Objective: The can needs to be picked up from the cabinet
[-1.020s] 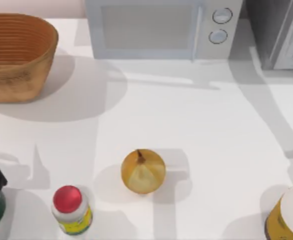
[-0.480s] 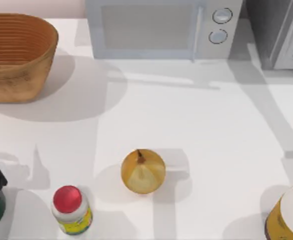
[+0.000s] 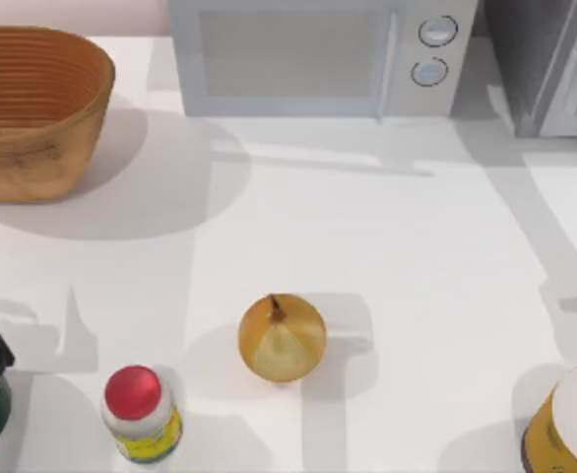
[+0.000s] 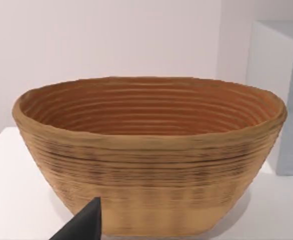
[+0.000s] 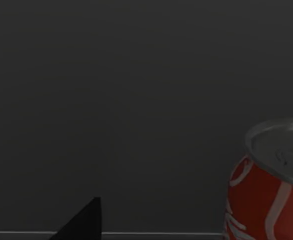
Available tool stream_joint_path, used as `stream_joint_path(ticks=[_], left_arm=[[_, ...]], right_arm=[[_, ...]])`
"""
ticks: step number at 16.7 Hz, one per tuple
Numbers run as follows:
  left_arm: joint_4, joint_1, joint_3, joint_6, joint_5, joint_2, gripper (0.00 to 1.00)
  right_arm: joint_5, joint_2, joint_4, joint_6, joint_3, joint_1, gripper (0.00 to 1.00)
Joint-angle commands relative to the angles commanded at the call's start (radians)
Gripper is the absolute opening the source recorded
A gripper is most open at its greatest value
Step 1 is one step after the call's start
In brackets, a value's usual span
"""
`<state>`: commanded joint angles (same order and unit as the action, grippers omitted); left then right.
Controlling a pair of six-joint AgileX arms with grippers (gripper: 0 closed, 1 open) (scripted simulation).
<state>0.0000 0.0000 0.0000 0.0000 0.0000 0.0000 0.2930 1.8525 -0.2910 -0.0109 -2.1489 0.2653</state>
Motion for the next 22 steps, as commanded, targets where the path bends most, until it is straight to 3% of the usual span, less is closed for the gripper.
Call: stream_joint_path(ticks=[2,15,22], left_arm=[[0.000,0.000,0.000,0.000,0.000,0.000,1.00],[0.000,0.000,0.000,0.000,0.000,0.000,1.00],[0.000,0.000,0.000,0.000,0.000,0.000,1.00]], right_arm=[[0.000,0.000,0.000,0.000,0.000,0.000,1.00],[0.000,0.000,0.000,0.000,0.000,0.000,0.02],[0.000,0.000,0.000,0.000,0.000,0.000,0.00]])
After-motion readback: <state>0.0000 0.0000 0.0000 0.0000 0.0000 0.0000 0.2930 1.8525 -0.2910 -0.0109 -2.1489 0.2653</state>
